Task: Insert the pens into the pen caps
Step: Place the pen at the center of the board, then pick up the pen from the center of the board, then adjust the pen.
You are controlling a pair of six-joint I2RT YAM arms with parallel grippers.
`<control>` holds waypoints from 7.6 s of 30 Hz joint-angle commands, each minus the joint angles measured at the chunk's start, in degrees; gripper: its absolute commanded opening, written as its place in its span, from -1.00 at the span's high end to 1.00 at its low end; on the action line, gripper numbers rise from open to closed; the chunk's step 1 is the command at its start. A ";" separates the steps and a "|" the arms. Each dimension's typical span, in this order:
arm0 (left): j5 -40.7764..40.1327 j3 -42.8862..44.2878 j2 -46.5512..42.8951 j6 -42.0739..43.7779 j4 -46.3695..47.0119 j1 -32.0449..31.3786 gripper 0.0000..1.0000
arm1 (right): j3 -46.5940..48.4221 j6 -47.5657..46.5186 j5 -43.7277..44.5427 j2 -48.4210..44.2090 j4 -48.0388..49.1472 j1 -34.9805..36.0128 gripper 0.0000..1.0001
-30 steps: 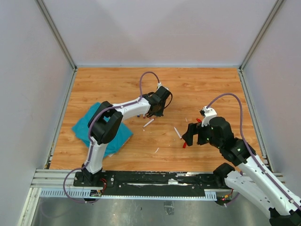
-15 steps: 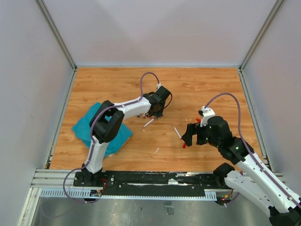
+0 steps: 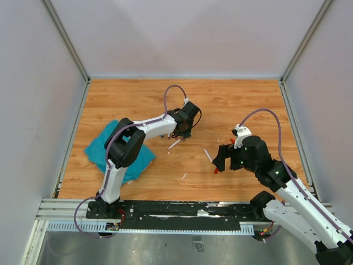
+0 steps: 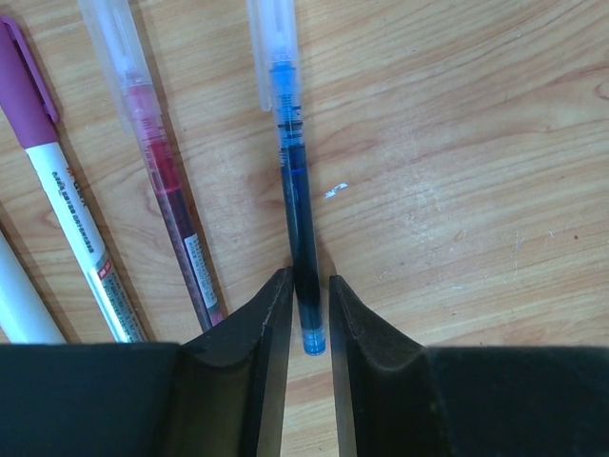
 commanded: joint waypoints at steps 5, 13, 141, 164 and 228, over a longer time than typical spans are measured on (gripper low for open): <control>2.92 -6.52 -10.03 4.42 6.55 0.03 0.35 | 0.11 0.43 -0.33 -0.30 0.00 -0.58 -0.97; 1.80 -18.23 -23.78 6.82 11.57 0.03 0.23 | 0.30 0.20 -1.18 1.92 0.78 -0.62 -0.97; 23.10 -42.78 -41.55 -1.56 38.56 -15.21 0.85 | -16.85 37.10 -12.73 7.29 39.47 -0.62 0.86; 9.69 -42.92 -54.08 -2.42 30.96 -14.75 0.09 | -10.99 -0.90 -6.33 -6.50 39.75 2.72 0.99; 19.28 -32.89 -55.64 -9.62 15.83 -10.77 -0.15 | -1.55 -114.23 36.58 12.88 27.79 58.36 0.99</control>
